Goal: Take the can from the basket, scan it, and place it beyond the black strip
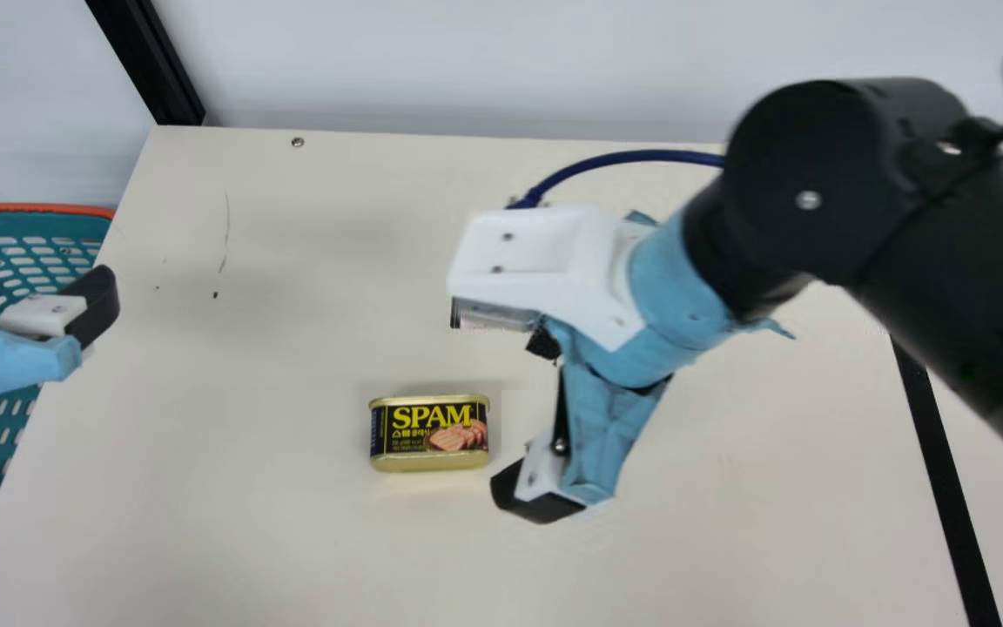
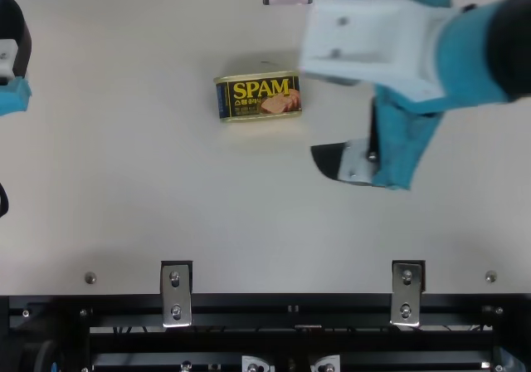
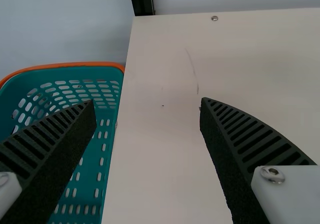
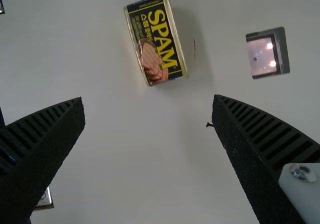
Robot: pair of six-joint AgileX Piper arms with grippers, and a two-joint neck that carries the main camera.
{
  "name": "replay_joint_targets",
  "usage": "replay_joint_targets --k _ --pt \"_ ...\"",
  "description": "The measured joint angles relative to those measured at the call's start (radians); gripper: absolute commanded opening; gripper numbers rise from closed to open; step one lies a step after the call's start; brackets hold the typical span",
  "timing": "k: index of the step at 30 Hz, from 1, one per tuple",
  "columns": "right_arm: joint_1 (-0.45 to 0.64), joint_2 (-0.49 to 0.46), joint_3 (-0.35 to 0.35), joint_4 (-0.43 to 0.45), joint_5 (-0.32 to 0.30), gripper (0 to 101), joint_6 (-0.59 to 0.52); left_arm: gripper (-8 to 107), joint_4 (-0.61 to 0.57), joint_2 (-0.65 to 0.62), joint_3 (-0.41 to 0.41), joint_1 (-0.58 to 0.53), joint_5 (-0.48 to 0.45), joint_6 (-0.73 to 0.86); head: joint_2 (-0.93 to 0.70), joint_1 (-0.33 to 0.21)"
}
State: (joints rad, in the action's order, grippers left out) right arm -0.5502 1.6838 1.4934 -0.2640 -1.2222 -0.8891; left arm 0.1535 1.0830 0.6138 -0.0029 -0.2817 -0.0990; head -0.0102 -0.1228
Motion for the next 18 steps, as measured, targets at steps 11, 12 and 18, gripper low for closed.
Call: replay_joint_targets --k 11,12,18 --pt "-0.161 0.134 0.075 0.125 0.002 101 0.030 90 0.000 0.000 0.000 0.000 0.000 0.000 0.000 0.000" --pt "-0.170 0.144 0.080 0.136 0.003 101 0.030 90 0.000 0.000 0.000 0.000 0.000 0.000 0.000 0.000" --pt "-0.210 0.192 0.115 0.191 0.004 101 0.033 90 0.000 0.000 0.000 0.000 0.000 0.000 0.000 0.000"
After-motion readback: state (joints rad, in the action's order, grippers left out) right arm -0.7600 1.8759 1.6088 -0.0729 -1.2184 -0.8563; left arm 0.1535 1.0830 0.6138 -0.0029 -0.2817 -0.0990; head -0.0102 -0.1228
